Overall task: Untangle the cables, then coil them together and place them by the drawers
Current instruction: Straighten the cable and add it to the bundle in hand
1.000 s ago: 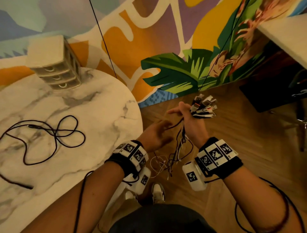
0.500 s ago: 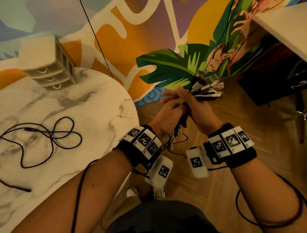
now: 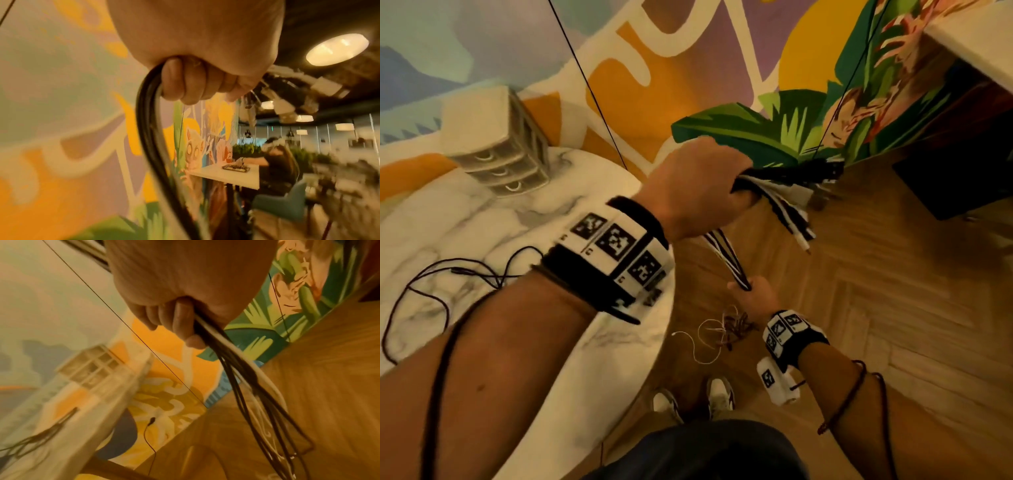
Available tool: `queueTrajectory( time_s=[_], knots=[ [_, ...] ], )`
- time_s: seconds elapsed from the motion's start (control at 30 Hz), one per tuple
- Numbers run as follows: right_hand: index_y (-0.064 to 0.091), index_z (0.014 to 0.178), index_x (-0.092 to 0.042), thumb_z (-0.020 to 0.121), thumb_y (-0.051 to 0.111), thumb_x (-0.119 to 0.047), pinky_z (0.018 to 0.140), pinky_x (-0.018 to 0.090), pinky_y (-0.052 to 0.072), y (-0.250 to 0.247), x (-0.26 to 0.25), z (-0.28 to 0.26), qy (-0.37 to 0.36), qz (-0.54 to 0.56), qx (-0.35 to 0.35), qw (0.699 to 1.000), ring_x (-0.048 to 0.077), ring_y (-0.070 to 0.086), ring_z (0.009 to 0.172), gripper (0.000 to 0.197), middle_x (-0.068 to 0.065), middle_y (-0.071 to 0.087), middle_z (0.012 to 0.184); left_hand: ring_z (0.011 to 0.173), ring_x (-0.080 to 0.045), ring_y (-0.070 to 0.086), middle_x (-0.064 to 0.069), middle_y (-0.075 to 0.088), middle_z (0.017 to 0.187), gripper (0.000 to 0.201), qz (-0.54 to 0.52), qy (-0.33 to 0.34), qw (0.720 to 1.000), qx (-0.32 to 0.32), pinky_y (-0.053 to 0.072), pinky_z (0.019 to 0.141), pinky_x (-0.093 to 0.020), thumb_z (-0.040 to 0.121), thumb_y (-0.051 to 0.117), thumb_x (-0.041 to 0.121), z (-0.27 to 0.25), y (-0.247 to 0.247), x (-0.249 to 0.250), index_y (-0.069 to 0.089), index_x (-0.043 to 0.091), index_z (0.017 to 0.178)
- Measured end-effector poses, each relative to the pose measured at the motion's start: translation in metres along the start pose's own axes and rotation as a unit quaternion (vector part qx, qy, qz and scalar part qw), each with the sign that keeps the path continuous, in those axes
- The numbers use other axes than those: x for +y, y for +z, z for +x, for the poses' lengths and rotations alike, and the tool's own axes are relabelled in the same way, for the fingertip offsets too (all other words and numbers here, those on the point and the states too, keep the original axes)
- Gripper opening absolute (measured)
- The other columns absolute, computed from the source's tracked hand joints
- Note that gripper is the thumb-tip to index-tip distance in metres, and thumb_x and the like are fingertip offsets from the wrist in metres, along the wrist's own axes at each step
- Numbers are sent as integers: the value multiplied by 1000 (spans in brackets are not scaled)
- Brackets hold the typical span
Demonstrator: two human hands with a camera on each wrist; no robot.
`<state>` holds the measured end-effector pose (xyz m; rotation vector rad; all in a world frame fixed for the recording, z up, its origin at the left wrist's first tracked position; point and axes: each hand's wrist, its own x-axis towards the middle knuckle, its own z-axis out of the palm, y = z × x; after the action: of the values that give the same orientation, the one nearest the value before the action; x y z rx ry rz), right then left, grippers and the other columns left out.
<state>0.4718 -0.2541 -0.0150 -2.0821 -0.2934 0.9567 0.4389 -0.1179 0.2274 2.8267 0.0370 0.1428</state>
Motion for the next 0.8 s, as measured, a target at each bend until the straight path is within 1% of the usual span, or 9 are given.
queueTrajectory(
  time_s=[0.17,0.3,0.33,0.4,0.43,0.5,0.6,0.7,0.8],
  knots=[
    [43,58,-15,93,56,-31,48,27,29,-3,31,12,102,-37,-3,994,15,37,48,41,2,40,54,45,-12,28,6,31,51,29,156,32,986,45,19,47,-28,77,29,45,5,-46,-7,44,21,72],
    [42,65,-23,95,50,-27,49,18,35,-13,16,19,133,-18,8,991,8,40,56,31,-5,43,64,46,-17,39,7,42,51,37,207,103,973,26,20,46,-22,83,24,50,-3,-15,-6,49,25,70],
    [41,67,-26,96,47,-27,53,16,37,-15,7,20,121,6,-4,993,5,38,58,30,-7,41,67,42,-17,35,6,44,49,34,184,100,978,17,15,45,-18,84,28,47,-6,-4,-8,46,26,65],
    [41,68,-27,97,45,-23,57,25,40,-16,-9,22,94,71,-35,992,7,38,55,30,-6,41,66,40,-17,32,5,42,47,32,122,71,989,36,14,44,-15,83,35,42,-9,24,-19,46,23,59],
    [43,66,-26,96,47,-21,50,28,38,-19,-20,18,81,118,-43,989,8,37,49,31,-5,42,61,41,-19,37,4,43,48,34,89,39,995,28,21,42,-19,81,36,41,-10,39,-24,51,20,60],
    [43,59,-22,94,49,-18,37,21,27,-26,-46,1,42,204,-46,977,9,30,36,36,-7,39,47,47,-22,46,3,49,52,33,19,-33,999,21,35,44,-28,81,37,39,-11,64,-27,53,19,60],
    [37,58,-20,95,44,-14,40,21,23,-39,-84,-26,-41,241,-64,967,7,26,34,39,-8,34,44,48,-16,38,4,41,52,37,-89,-114,989,-7,28,48,-30,88,46,33,-1,86,-29,44,18,54],
    [39,57,-20,96,45,-12,45,24,22,-47,-107,-35,-74,234,-60,968,7,26,36,40,-10,33,40,48,-14,32,-4,38,52,38,-256,-185,947,-57,24,48,-27,87,61,26,14,80,-28,51,4,58],
    [54,69,-24,93,50,-5,39,32,25,-54,-127,-41,-172,223,-29,959,20,32,34,31,5,39,39,47,-15,40,-7,47,54,34,-237,-177,954,-38,30,44,-23,84,65,28,27,66,-25,55,8,59]
  ],
)
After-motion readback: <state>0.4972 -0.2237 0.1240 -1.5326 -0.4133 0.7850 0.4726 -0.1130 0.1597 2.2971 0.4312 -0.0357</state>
